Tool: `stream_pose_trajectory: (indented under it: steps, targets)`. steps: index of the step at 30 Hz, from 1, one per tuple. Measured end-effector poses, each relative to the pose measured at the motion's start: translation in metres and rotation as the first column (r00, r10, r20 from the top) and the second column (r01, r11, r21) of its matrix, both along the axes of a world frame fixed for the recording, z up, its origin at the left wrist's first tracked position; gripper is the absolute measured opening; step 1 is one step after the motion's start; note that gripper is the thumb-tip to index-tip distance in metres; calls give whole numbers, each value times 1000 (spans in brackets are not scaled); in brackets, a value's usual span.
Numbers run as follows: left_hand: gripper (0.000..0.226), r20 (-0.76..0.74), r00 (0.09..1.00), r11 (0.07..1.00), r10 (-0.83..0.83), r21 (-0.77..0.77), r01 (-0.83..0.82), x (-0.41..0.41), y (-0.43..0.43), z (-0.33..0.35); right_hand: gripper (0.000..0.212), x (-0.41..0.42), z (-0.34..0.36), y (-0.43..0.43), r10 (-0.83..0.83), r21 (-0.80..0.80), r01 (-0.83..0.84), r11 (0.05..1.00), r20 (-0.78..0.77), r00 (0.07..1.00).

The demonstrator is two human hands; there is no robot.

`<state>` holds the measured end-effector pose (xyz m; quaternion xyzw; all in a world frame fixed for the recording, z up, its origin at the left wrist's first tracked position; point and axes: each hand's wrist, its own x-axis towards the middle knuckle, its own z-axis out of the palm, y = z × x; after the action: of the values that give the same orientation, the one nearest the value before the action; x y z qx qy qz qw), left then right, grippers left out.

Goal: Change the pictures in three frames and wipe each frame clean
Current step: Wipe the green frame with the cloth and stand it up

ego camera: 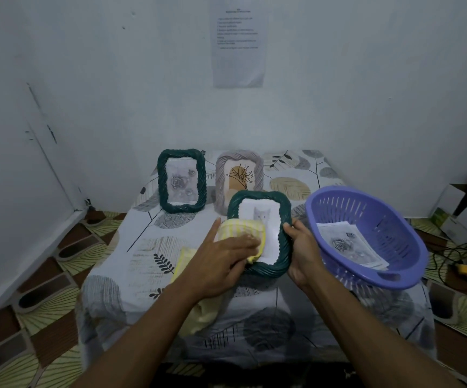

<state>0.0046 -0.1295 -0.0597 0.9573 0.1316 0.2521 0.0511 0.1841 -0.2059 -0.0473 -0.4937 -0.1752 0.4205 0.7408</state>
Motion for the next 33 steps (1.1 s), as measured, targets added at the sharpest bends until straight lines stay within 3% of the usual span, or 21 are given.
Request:
stream_pose_trajectory:
  steps: [6,13,19,24,26,29,33]
  targets:
    - [48,25,983,981,183,58,-184,17,17,13,22,-17,-4,-7,103,-8,-103,995,45,994]
    - [44,-43,998,999,-40,-10,40,15,-1,8,22,3,4,-5,2,0,-2,1000,-2,1000]
    - [43,30,987,988,155,-29,-154,16,13,5,25,-19,-11,-10,118,-55,-115,992,66,991]
    - [39,25,1000,996,16,-86,-14,16,5,5,22,-9,0,-1,11,-35,-11,999,-2,1000]
    - [38,50,999,1000,4,-30,-3,4,6,-5,22,0,5,1,-43,-28,43,999,-9,999]
    - [43,13,1000,999,6,40,-7,-16,16,-13,22,1,6,4,-52,-36,53,998,26,998]
    - [43,-42,999,1000,-29,-4,29,-20,11,-8,21,-8,7,13,-53,-56,56,997,51,997]
